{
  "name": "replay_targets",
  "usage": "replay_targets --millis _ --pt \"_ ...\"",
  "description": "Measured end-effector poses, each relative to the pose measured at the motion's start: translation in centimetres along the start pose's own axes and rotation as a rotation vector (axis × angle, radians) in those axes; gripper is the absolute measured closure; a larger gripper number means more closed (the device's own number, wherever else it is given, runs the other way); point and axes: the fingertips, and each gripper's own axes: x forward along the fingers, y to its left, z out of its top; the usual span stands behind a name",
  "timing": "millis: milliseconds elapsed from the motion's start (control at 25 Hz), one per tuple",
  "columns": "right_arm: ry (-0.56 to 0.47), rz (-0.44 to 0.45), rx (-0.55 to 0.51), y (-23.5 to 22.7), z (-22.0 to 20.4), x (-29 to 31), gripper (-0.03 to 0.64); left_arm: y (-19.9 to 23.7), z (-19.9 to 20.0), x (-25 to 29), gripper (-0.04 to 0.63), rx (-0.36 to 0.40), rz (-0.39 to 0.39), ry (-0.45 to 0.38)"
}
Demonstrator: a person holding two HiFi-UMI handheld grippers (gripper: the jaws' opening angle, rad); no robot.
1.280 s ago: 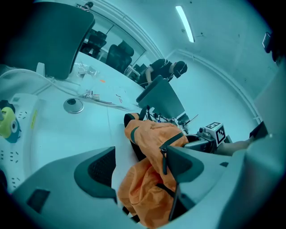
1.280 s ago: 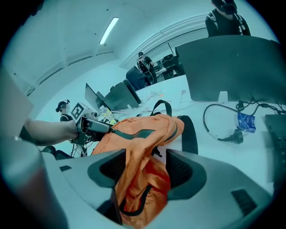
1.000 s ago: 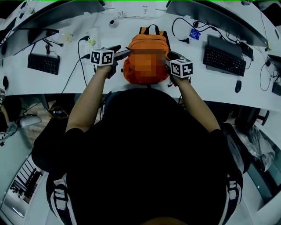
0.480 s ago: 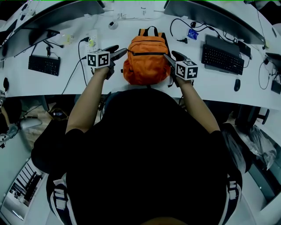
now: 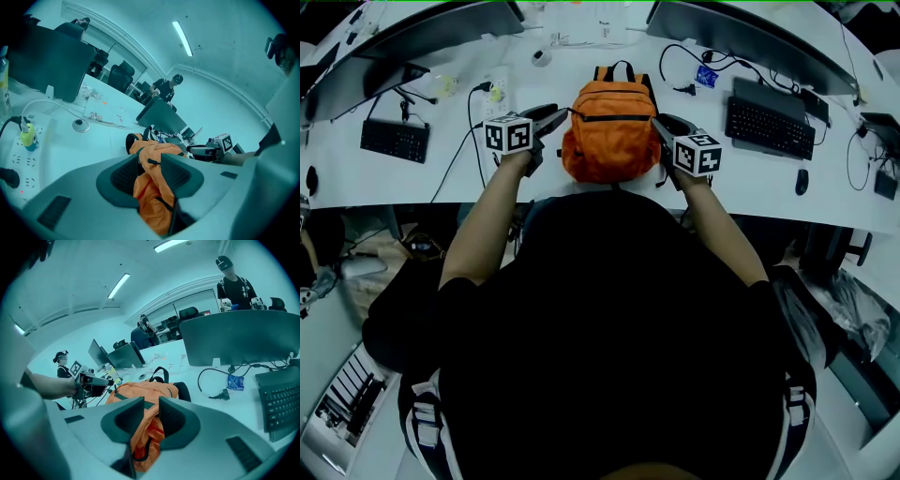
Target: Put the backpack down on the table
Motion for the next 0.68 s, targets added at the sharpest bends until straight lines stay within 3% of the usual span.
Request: replay_targets --millis 680 --pt "-0.002 0.029 -0.018 2.1 -1.1 -1.2 0.565 -2.9 -2.8 -0.9 0.492 -0.027 -0.079 0.026"
